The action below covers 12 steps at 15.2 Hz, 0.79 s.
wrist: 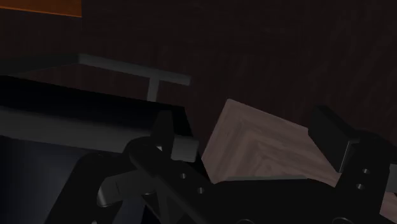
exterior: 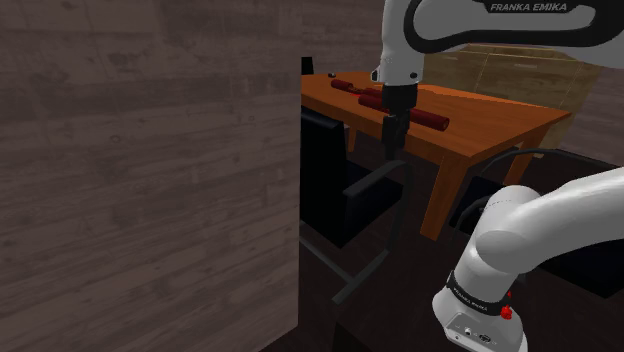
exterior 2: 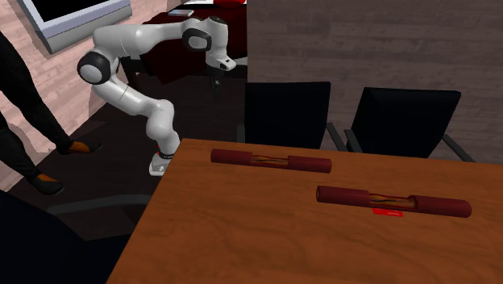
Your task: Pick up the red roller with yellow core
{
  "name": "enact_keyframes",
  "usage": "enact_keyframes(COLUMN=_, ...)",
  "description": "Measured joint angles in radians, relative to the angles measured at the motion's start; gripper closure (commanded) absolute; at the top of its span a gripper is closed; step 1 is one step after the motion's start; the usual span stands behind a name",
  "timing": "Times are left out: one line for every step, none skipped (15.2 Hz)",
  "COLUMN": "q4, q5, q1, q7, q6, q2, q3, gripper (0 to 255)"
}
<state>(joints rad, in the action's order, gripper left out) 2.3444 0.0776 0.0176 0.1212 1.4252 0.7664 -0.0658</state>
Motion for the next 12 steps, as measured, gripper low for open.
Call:
enact_keyframes(q4=0.0, q5=0.0, q1=0.0, q7=0.0, q6=0.0, q2=0.0, q3=0.0, gripper=0)
enact_keyframes(q4=-0.003, q5=-0.009, q1=0.006, q7=0.008, q6=0.007, q2=-0.008, q3=0.008, gripper=0)
enact_keyframes(q4=0.0, q5=-0.023, q1=0.014, q7=0.018, q6=0.015, q2=-0.012, q3=0.02, gripper=0)
enact_keyframes(q4=-0.016, q5=-0.034, q1=0.021, q7=0.023, q6=0.02, q2=-0.031, q3=0.028, gripper=0)
enact_keyframes(q4=-0.028, q5=-0.047, q1=0.029, q7=0.029, q6=0.034, q2=-0.055, q3=0.037, gripper=0)
enact_keyframes(q4=-0.048, q5=-0.064, q1=0.04, q7=0.042, q6=0.041, q2=-0.079, q3=0.052, gripper=0)
enact_keyframes(q4=-0.057, q5=-0.078, q1=0.049, q7=0.052, q6=0.057, q2=-0.101, q3=0.064, gripper=0)
enact_keyframes(q4=-0.053, q5=-0.093, q1=0.059, q7=0.062, q6=0.074, q2=-0.11, q3=0.077, gripper=0)
enact_keyframes(q4=-0.063, q5=-0.106, q1=0.068, q7=0.071, q6=0.083, q2=-0.126, q3=0.089, gripper=0)
enact_keyframes(q4=-0.067, q5=-0.121, q1=0.078, q7=0.085, q6=0.092, q2=-0.135, q3=0.104, gripper=0)
enact_keyframes(q4=-0.095, q5=-0.133, q1=0.086, q7=0.094, q6=0.104, q2=-0.169, q3=0.117, gripper=0)
enact_keyframes(q4=-0.11, q5=-0.148, q1=0.097, q7=0.109, q6=0.117, q2=-0.194, q3=0.133, gripper=0)
